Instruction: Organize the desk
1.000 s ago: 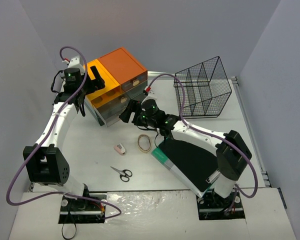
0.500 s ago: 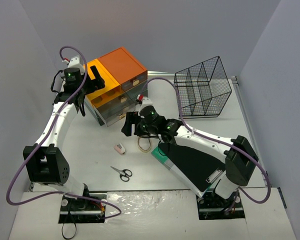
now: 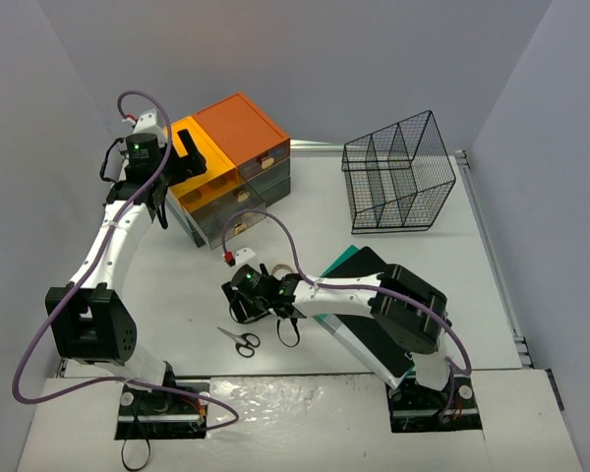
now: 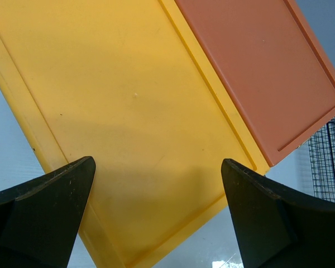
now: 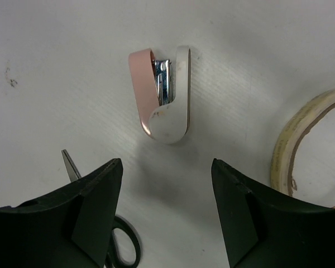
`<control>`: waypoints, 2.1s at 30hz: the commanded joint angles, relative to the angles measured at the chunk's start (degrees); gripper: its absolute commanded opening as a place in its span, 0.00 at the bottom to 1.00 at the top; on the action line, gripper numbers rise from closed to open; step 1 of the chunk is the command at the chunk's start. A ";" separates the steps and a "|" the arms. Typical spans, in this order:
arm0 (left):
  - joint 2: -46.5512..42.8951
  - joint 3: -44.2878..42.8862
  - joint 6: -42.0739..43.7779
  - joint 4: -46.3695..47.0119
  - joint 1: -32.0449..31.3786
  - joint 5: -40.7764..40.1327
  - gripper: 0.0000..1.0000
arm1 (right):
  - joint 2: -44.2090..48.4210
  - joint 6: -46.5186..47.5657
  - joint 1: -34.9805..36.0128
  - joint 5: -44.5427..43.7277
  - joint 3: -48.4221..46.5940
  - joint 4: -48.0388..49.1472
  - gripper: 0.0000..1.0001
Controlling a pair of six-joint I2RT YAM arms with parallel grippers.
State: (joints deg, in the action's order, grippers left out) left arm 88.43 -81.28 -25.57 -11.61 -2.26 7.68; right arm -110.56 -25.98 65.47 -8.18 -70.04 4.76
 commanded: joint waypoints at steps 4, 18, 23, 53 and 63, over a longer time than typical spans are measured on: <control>2.11 1.12 0.16 -14.32 2.00 -3.69 0.97 | 0.99 5.78 1.51 -10.03 -0.89 11.03 0.63; 2.18 0.33 0.79 -14.93 2.00 -3.73 0.97 | -5.55 9.90 3.88 -12.48 -0.18 18.71 0.63; 2.09 0.24 0.83 -15.07 2.00 -3.73 0.97 | -7.00 10.51 4.50 -14.25 -0.04 20.04 0.56; 2.36 0.42 0.17 -14.22 2.00 -3.64 0.97 | 17.07 8.51 7.91 -11.42 -7.92 -1.62 0.00; 1.87 0.51 -0.25 -14.30 2.00 -3.57 0.97 | 15.18 11.36 3.13 -15.91 -22.11 -2.63 0.00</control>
State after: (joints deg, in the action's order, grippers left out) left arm 88.82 -82.43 -24.69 -13.30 -2.26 7.90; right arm -93.80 -15.95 72.42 -20.97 -87.32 1.46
